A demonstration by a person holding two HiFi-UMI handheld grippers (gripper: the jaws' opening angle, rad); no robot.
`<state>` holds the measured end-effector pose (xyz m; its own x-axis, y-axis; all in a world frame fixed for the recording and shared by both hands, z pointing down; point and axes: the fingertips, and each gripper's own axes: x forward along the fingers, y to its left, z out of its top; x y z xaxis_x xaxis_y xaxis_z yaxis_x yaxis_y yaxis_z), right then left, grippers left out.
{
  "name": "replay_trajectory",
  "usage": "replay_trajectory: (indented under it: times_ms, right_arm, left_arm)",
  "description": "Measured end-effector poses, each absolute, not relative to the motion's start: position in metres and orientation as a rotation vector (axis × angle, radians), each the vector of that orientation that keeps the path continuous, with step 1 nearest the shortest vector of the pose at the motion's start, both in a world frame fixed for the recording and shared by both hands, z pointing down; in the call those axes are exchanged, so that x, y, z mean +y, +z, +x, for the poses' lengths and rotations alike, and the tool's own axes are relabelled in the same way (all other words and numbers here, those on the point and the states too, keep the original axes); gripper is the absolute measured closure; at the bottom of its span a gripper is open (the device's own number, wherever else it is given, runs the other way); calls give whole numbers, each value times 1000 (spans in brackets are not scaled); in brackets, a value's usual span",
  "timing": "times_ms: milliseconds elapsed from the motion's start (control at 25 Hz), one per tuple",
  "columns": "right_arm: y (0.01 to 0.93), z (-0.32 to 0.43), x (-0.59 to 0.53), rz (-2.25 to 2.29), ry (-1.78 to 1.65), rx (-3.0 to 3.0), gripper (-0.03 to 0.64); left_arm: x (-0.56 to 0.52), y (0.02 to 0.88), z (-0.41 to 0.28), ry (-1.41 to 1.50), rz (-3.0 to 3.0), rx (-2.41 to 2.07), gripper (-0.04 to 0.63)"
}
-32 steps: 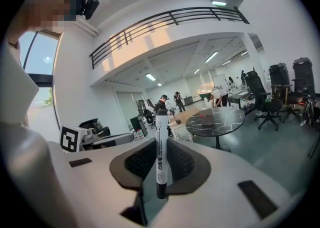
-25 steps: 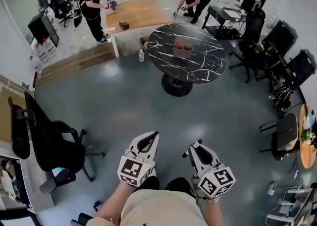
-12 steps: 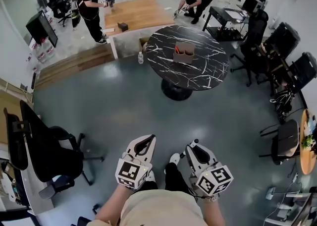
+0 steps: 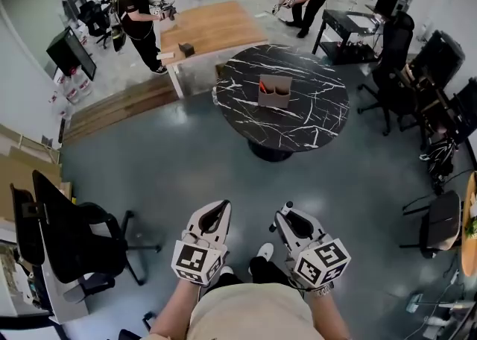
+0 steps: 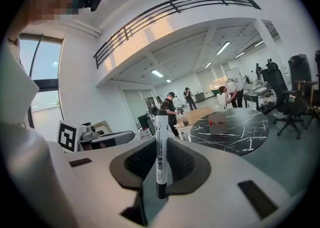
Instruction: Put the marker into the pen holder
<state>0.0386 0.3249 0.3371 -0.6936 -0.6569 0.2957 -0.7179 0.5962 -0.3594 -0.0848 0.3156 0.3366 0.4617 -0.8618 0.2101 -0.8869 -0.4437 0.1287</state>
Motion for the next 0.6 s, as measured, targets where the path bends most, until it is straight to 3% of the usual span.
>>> replay_trajectory:
  times_ms: [600]
  right_arm:
    - [330,104,227,1138,676,-2728,538]
  left_arm:
    - [224,329,-20,183,2485,-1564,588]
